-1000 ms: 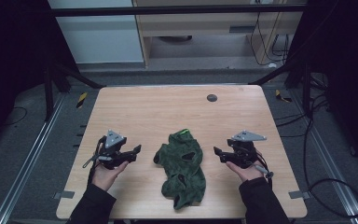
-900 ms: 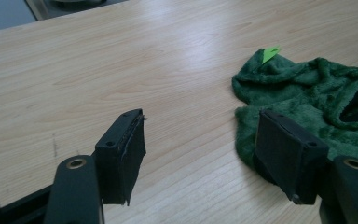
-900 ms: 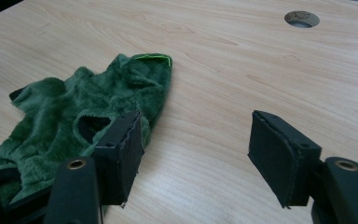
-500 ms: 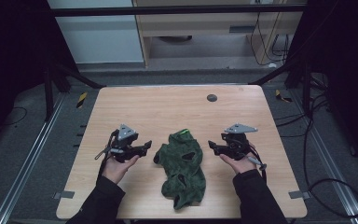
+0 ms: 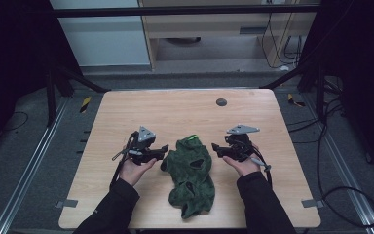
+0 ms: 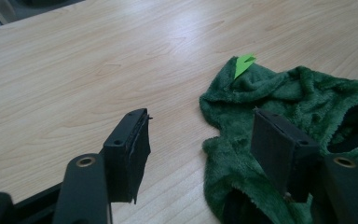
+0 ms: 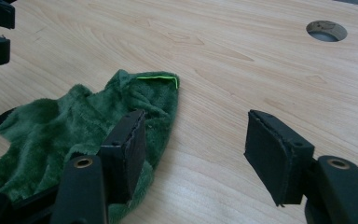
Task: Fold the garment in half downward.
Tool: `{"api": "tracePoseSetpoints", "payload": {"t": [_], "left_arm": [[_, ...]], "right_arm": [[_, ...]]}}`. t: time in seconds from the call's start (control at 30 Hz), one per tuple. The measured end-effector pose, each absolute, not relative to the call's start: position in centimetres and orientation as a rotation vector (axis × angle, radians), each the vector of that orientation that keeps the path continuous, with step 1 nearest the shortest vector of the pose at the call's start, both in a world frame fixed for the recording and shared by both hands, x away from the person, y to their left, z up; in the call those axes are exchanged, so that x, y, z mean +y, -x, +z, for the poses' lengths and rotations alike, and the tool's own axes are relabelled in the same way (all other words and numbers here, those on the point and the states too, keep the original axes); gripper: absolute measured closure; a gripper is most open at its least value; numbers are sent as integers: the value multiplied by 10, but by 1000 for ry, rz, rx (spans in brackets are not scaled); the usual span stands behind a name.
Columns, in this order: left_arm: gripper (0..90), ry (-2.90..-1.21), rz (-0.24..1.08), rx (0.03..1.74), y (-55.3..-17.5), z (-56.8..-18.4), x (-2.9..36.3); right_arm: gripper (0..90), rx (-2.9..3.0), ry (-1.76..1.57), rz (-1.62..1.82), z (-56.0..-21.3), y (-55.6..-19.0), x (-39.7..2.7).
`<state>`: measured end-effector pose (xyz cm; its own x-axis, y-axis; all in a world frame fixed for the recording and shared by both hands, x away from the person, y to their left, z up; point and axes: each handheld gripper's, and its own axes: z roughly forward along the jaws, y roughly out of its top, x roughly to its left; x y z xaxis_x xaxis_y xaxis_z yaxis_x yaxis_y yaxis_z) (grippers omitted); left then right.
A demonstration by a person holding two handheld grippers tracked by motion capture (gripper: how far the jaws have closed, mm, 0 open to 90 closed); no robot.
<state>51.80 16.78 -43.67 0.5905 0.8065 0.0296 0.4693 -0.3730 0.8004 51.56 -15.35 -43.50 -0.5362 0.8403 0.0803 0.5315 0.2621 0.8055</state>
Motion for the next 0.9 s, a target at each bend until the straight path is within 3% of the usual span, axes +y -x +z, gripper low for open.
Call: {"api": "tracePoseSetpoints", "payload": {"t": [0.9], "left_arm": [[419,-2177,456,1020,-547,-473,143]], "right_arm": [[482,2245,-1250,1141,-455,-540,-126]]}}
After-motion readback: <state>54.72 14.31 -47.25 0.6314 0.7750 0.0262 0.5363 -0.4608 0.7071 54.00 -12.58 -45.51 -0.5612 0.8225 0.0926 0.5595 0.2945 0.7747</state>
